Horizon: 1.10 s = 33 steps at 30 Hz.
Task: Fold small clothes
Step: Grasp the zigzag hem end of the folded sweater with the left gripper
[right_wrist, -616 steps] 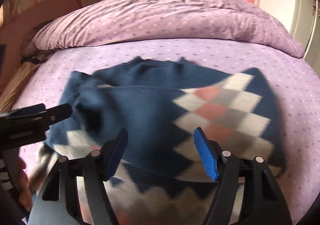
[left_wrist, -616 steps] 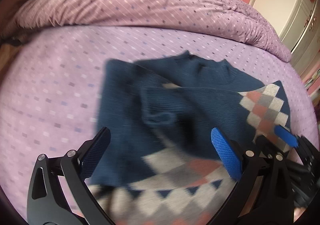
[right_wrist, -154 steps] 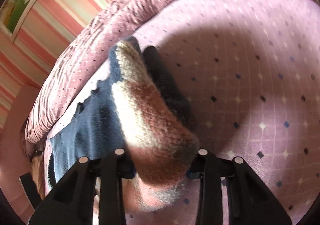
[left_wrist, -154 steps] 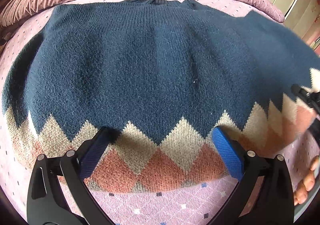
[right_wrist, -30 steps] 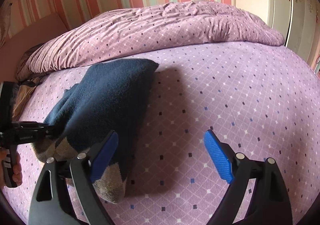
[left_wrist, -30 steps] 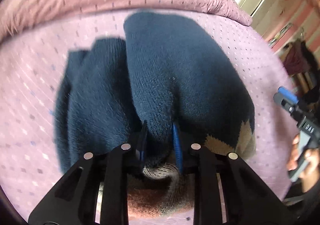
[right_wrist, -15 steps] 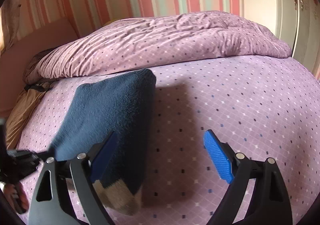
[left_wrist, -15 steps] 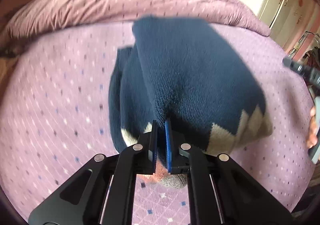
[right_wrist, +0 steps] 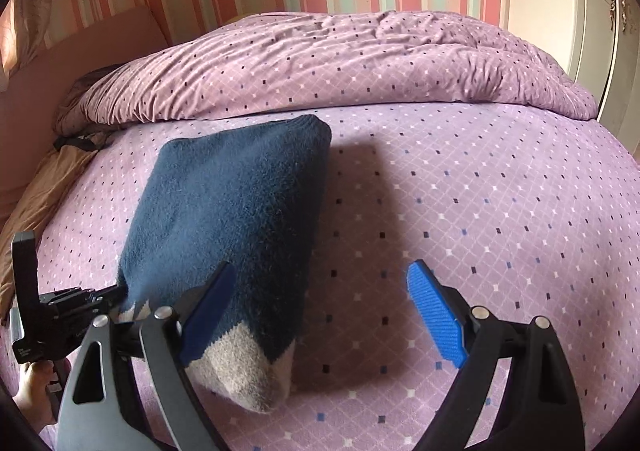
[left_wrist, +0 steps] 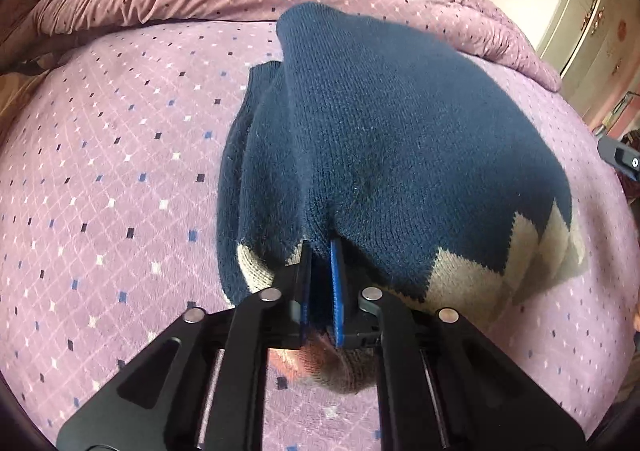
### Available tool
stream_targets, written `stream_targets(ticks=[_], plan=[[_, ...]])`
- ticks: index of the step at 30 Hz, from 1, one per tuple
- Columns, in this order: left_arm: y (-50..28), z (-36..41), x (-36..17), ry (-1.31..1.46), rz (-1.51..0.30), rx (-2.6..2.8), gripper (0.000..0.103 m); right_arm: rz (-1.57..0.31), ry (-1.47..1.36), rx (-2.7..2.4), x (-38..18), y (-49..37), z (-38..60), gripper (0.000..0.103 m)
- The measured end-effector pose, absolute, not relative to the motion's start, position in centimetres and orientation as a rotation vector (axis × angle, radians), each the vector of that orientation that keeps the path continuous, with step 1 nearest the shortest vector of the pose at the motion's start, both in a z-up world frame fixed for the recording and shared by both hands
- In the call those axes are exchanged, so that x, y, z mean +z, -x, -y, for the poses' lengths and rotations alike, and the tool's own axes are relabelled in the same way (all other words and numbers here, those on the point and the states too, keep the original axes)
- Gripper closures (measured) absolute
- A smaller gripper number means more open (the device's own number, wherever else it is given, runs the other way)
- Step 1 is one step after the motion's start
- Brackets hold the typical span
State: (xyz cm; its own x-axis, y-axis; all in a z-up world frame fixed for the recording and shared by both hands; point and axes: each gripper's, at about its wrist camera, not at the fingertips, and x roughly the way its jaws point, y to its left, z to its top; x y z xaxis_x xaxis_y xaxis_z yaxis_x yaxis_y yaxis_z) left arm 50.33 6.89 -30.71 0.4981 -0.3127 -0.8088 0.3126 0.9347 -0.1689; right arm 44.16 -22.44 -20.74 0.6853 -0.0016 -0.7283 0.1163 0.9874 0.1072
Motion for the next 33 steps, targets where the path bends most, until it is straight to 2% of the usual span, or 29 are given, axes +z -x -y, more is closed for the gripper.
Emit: stream_targets(ticks=[1,2,3,4,5,7,8,9,10,11,12,20,23,24,25,26,27,29,33], plan=[[-50.3,-7.0,-30.5,0.002,-0.975,-0.372,0.088,-0.813,-0.151,-0.063,-20.6,-44.1,22.5,0.015],[-50.3,-7.1,-30.2,0.000,-0.976,-0.354,0.074,-0.813,-0.156,-0.053,-20.4,-44.1,22.5,0.015],[-50.4,-7.4,-29.7,0.013,-0.983,-0.349,0.070,-0.816,-0.161,-0.040,-20.2,-44.2,22.5,0.015],[-50.6,-7.7,-29.4,0.027,-0.991,-0.347,0.062,-0.819,-0.166,-0.019,-20.1,-44.3,22.3,0.015],[-50.8,-8.0,-29.2,0.028,-0.995,-0.323,0.043,-0.824,-0.169,0.011,-20.0,-44.4,21.9,0.015],[-51.1,-8.5,-28.7,0.033,-0.991,-0.295,0.023,-0.833,-0.154,0.076,-20.2,-44.8,20.8,0.015],[-51.2,-8.9,-28.3,0.054,-0.989,-0.304,0.020,-0.835,-0.127,0.107,-20.3,-44.9,19.8,0.015],[-51.3,-9.1,-27.9,0.062,-0.985,-0.312,0.018,-0.833,-0.099,0.134,-20.5,-45.0,19.0,0.015],[-51.2,-9.1,-27.5,0.054,-0.977,-0.311,0.016,-0.833,-0.065,0.166,-20.9,-45.2,17.9,0.025],[-51.2,-9.1,-27.2,0.042,-0.968,-0.310,0.014,-0.850,-0.030,0.186,-21.4,-45.5,17.0,0.049],[-51.1,-9.1,-26.8,0.025,-0.958,-0.311,0.012,-0.888,-0.008,0.211,-22.2,-46.0,16.2,0.063],[-51.0,-10.0,-25.7,-0.046,-0.928,-0.308,0.012,-0.902,0.063,0.203,-24.7,-46.0,14.6,0.060],[-51.4,-11.0,-25.8,-0.045,-0.941,-0.296,0.008,-0.899,0.108,0.201,-24.6,-45.8,14.2,0.060],[-51.5,-11.2,-25.8,-0.045,-0.947,-0.291,0.003,-0.899,0.107,0.203,-24.2,-46.0,14.4,0.056],[-51.6,-11.4,-25.8,-0.044,-0.952,-0.288,0.003,-0.897,0.100,0.207,-23.5,-46.0,14.6,0.049],[-52.0,-11.8,-25.9,-0.040,-0.969,-0.286,0.003,-0.891,0.091,0.202,-23.0,-46.0,14.9,0.024],[-52.3,-11.9,-26.0,-0.039,-0.983,-0.283,0.003,-0.872,0.082,0.187,-22.4,-45.9,15.2,0.012],[-53.1,-12.2,-26.4,-0.035,-1.015,-0.292,0.003,-0.798,0.058,0.155,-20.7,-45.5,16.2,0.007],[-55.1,-13.3,-28.3,0.092,-1.100,-0.378,0.003,-0.799,0.005,0.116,-19.9,-45.9,18.5,0.007]])
